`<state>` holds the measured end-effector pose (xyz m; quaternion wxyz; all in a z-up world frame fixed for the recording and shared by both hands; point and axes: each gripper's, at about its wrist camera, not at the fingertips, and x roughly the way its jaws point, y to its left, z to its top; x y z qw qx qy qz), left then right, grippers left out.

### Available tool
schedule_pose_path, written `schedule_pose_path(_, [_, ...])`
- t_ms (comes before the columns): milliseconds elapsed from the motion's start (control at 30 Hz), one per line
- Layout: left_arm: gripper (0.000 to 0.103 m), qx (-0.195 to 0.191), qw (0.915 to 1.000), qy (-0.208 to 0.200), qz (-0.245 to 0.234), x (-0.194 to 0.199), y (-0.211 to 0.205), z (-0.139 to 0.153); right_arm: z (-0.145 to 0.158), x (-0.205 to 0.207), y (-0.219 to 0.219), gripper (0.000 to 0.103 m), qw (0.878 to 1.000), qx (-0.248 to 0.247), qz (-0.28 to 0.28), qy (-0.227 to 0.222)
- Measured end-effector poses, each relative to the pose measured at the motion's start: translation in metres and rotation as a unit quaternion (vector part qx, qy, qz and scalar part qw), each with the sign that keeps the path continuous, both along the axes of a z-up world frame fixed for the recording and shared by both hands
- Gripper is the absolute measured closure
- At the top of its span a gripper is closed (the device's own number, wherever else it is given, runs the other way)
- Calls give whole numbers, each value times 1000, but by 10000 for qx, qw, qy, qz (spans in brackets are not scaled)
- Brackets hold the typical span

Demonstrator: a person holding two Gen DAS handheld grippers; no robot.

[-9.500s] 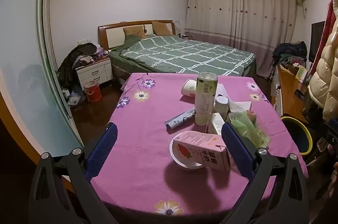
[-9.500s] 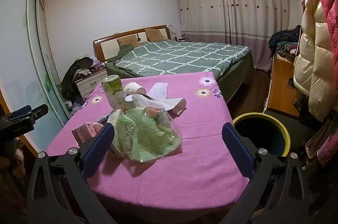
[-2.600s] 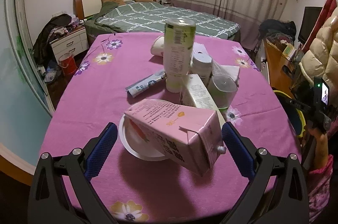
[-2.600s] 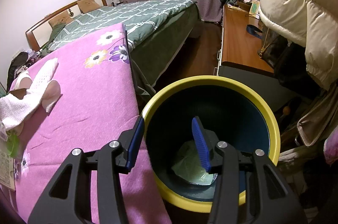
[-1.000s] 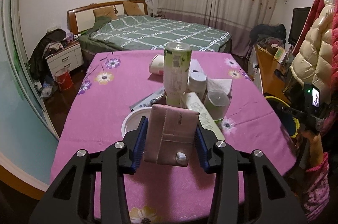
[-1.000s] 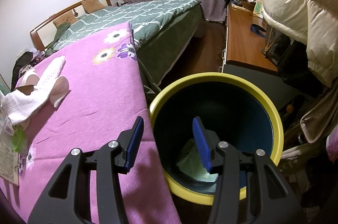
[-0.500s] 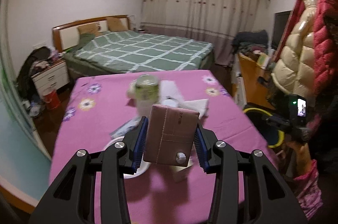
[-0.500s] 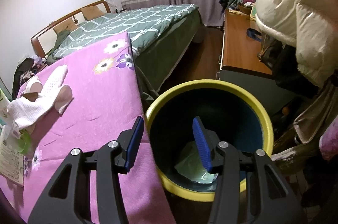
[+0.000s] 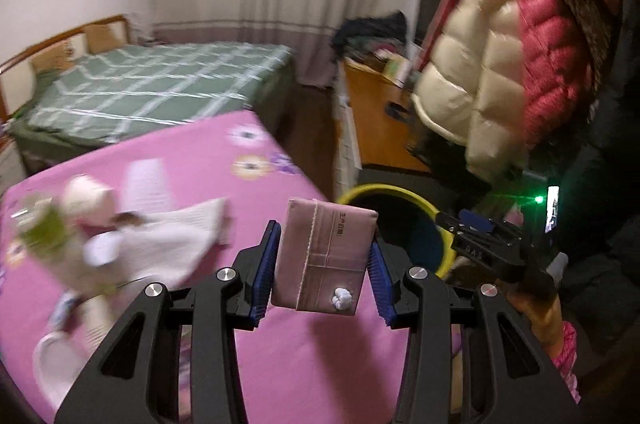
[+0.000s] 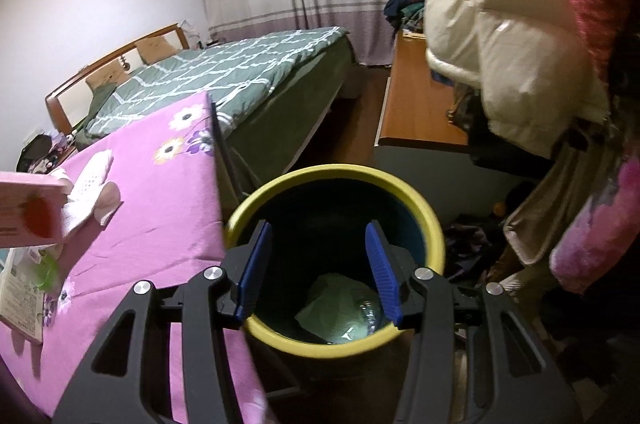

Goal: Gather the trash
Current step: 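Carry the pink carton to the bin and open the left tool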

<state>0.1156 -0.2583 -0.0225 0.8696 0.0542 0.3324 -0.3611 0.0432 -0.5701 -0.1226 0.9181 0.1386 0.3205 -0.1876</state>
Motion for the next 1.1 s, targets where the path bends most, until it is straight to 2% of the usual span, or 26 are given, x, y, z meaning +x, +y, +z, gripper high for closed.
schedule_pose_path(233, [61, 334, 9961, 407, -712, 24, -104, -42, -7, -20, -25, 51, 9996, 59, -282, 13])
schedule_pose_path(367, [61, 498, 9926, 607, -925, 35, -148, -66, -15, -26, -35, 51, 9991, 113, -402, 93])
schedule_pose_path(600, [60, 710, 9897, 709, -1017, 44, -186, -93, -25, -30, -46, 51, 9983, 196, -526, 182])
schedule_pose_path(733, [57, 615, 9903, 782, -965, 48, -182, -92, -26, -28, -46, 50, 9982, 208, -532, 184])
schedule_pose_path(800, [43, 534, 9923, 724, -856, 48, -169, -83, -26, -26, -44, 50, 9983, 212, -513, 184])
schedule_pose_path(867, [38, 454, 9948, 563, -716, 44, -150, -72, -26, -25, -40, 50, 9985, 209, -478, 180])
schedule_pose_path(1000, [18, 238, 9984, 361, -377, 34, -100, -50, -26, -18, -29, 49, 9991, 219, -318, 194])
schedule_pose_path(1100, [13, 106, 9998, 163, -24, 22, -49, -36, -24, -9, -12, 48, 9996, 198, -97, 202])
